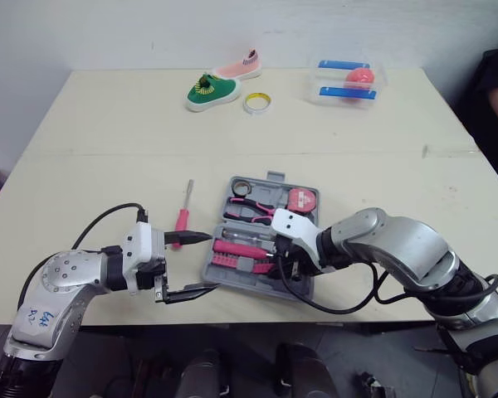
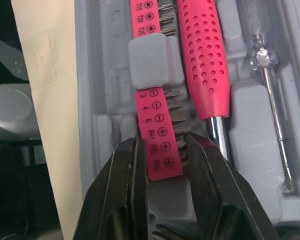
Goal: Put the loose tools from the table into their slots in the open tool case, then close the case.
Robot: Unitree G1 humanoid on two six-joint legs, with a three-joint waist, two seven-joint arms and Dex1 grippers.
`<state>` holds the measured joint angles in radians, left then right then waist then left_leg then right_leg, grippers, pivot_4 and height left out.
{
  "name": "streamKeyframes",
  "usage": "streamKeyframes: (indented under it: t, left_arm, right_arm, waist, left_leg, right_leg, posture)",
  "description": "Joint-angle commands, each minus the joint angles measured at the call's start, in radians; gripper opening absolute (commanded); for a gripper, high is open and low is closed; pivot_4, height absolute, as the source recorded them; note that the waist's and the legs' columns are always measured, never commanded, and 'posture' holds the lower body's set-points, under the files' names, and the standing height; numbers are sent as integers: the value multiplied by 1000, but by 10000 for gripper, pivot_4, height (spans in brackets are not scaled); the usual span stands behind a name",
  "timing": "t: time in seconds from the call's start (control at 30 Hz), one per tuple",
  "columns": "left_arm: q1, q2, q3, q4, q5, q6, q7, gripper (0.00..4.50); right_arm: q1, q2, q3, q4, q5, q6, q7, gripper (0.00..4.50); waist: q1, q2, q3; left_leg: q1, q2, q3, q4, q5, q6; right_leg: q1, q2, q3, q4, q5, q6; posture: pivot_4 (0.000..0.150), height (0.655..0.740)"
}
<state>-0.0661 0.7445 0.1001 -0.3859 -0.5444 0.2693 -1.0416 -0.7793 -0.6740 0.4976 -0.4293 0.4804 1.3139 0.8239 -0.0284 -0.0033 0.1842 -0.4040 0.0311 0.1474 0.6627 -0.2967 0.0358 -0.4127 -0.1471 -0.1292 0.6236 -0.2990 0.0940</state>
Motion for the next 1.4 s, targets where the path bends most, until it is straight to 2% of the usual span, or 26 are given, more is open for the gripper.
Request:
streamKeyframes:
  t: [0.03, 0.1, 0.13, 0.27, 0.4, 0.5, 0.6, 0.67, 0.73, 0.87, 0.9, 0.93, 1.03, 1.3, 1.4]
  left_arm:
    - [-3, 4, 21, -42, -13, -3, 6, 45000]
    - [-5, 4, 21, -42, -15, 0, 7, 45000]
    - [-5, 5, 22, -42, -15, 0, 7, 45000]
    - [5, 8, 33, -52, -33, 20, 8, 45000]
    - [9, 2, 45, -66, -45, 38, 22, 45000]
    - [8, -1, 51, -66, -45, 40, 29, 45000]
    - [-5, -2, 53, -50, -33, 27, 34, 45000]
    - [-19, -1, 50, -40, -27, 21, 33, 45000]
    - [-22, 3, 51, -42, -31, 26, 31, 45000]
    - [-9, 10, 59, -46, -33, 29, 27, 45000]
    - [-9, 10, 60, -47, -33, 31, 29, 45000]
    - [-9, 10, 60, -48, -33, 32, 30, 45000]
    - [-8, 11, 59, -57, -36, 42, 37, 45000]
    - [6, 12, 59, -65, -36, 46, 38, 45000]
    - [4, 9, 53, -62, -35, 43, 35, 45000]
  right_arm:
    - [2, 6, -38, -33, 23, -15, 4, 7720]
    - [6, -6, -60, -58, 47, -27, 25, 18284]
    - [12, -8, -83, -69, 66, -42, 42, 21836]
    - [27, -39, -159, -80, 105, -106, 96, 41190]
    - [67, -104, -223, -32, 80, -269, 162, 41190]
    - [153, -75, -286, 30, 54, -553, 247, 41190]
    - [221, -47, -322, 80, 88, -693, 354, 41190]
    - [268, -41, -307, 124, 42, -772, 368, 36096]
    - [332, -32, -283, 176, -21, -907, 395, 28662]
    - [383, 4, -250, 260, -103, -1076, 417, 8738]
    - [387, 12, -244, 273, -105, -1043, 404, 3406]
    - [389, 24, -239, 291, -116, -1066, 407, 171]
    - [390, 43, -232, 323, -148, -1134, 415, 171]
    - [380, 54, -229, 338, -184, -1105, 386, 171]
    - [376, 19, -171, 332, -275, -1075, 377, 171]
  waist:
    - [0, 0, 0]
    - [0, 0, 0]
    - [0, 0, 0]
    - [1, 0, 0]
    - [3, 0, 0]
    - [3, -1, 0]
    - [2, -2, -1]
    - [2, -2, 0]
    - [3, -2, -1]
    - [2, -2, -1]
    - [0, -2, -1]
    - [0, -2, -1]
    - [2, -2, -1]
    - [2, -2, -1]
    - [2, -2, -1]
  left_leg:
    - [0, 0, 0, 0, 0, 0]
    - [0, 0, 0, 0, 0, 0]
    - [0, 0, 0, 0, 0, 0]
    - [0, 0, 0, 0, 0, 0]
    - [0, 0, 0, 0, 0, 0]
    - [0, -1, 0, 0, 0, 1]
    - [0, -1, 0, 0, 0, 1]
    - [0, 0, 0, 0, 0, 1]
    - [1, 0, 0, 0, 0, 1]
    - [1, -1, 0, 1, 0, 1]
    - [1, -1, 0, 1, 0, 1]
    - [1, 0, 0, 1, 0, 1]
    - [2, 0, 0, 1, 1, 0]
    - [1, 0, 0, 1, 1, 0]
    - [2, 0, 0, 1, 1, 0]
  right_leg:
    - [0, 0, 0, 0, 0, 0]
    - [0, 0, 0, 0, 0, 0]
    - [0, 0, 0, 0, 0, 0]
    - [0, 0, 0, 0, 0, 0]
    - [0, 0, 0, -1, 0, 0]
    - [1, 0, -1, -1, 0, 1]
    - [1, 4, -1, -1, 0, 1]
    - [2, 6, -1, -1, 0, 1]
    - [2, 6, -1, -1, 0, 1]
    - [2, 6, -1, -1, 0, 1]
    - [2, 6, -1, 0, 0, 1]
    - [2, 6, -1, 0, 0, 1]
    - [2, 6, -1, 0, 0, 1]
    - [2, 4, -1, 1, 0, 1]
    - [2, 1, -1, 1, 0, 1]
  posture:
    - [1500, 7400]
    - [1500, 7400]
    - [1500, 7400]
    - [1500, 7400]
    - [1500, 7400]
    - [1500, 7400]
    - [1500, 7400]
    - [1500, 7400]
    - [1500, 7400]
    - [1500, 7400]
    - [1500, 7400]
    - [1500, 7400]
    - [1500, 7400]
    - [1500, 7400]
    - [1500, 7400]
